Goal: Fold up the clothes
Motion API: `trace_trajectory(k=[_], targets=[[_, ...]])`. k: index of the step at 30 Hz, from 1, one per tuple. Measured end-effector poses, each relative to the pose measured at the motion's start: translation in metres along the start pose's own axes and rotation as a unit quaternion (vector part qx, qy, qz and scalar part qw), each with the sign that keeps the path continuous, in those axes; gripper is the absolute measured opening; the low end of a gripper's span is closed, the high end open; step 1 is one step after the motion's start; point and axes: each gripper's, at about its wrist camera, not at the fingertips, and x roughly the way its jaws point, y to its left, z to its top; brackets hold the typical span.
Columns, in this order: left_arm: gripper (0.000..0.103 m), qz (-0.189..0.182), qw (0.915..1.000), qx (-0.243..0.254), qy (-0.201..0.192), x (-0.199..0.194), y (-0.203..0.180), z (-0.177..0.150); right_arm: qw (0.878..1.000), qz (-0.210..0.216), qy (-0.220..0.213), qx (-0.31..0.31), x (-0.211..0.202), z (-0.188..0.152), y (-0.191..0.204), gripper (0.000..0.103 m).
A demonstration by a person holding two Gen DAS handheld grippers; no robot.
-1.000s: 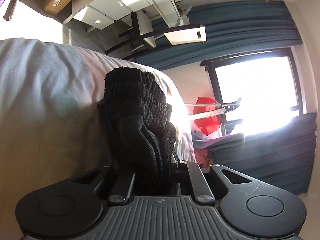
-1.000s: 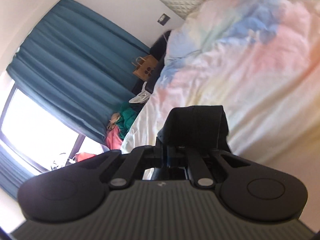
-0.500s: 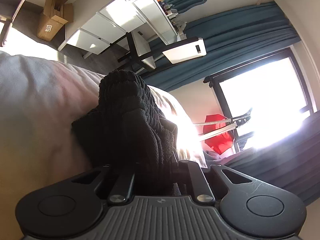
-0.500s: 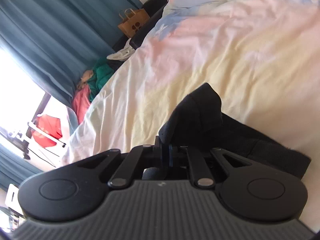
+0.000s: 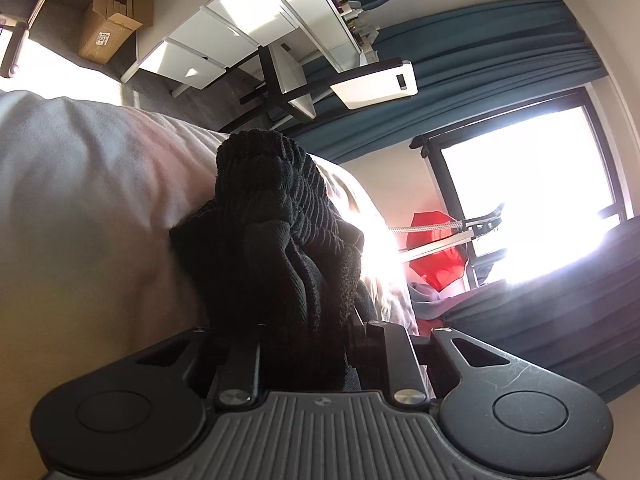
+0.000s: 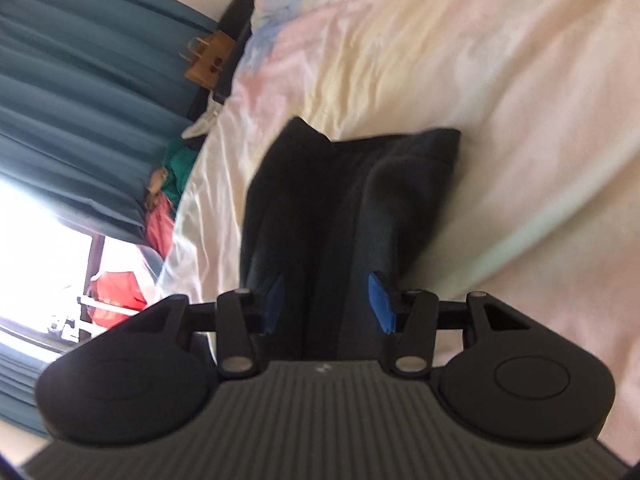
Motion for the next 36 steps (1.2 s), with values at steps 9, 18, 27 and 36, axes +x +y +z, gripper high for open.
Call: trace_trajectory(k=[9, 18, 27, 36], targets=[[0.064, 0.051, 0.9912, -0.054, 0.109, 0.001, 0.020, -0.014, 0.999, 0.023, 0.027, -0.004, 0.040, -0.001, -0.025, 0.049], [0.024, 0.015, 0.9972, -0.044, 0.059, 0.008, 0.016, -0.012, 0.997, 0.050, -0.014, -0.050, 0.039, -0.005, 0.001, 0.008], [0.011, -0.143, 0.9869, -0.052, 0.053, -0.012, 0.000, 0.006, 0.976, 0.124, -0.144, -0.109, -0.069, 0.016, 0.025, 0.007], [0.010, -0.043, 0.9859, -0.091, 0.133, -0.038, 0.044, 0.012, 0.998, -0.040, -0.044, -0.004, -0.081, 0.015, -0.073, 0.008]])
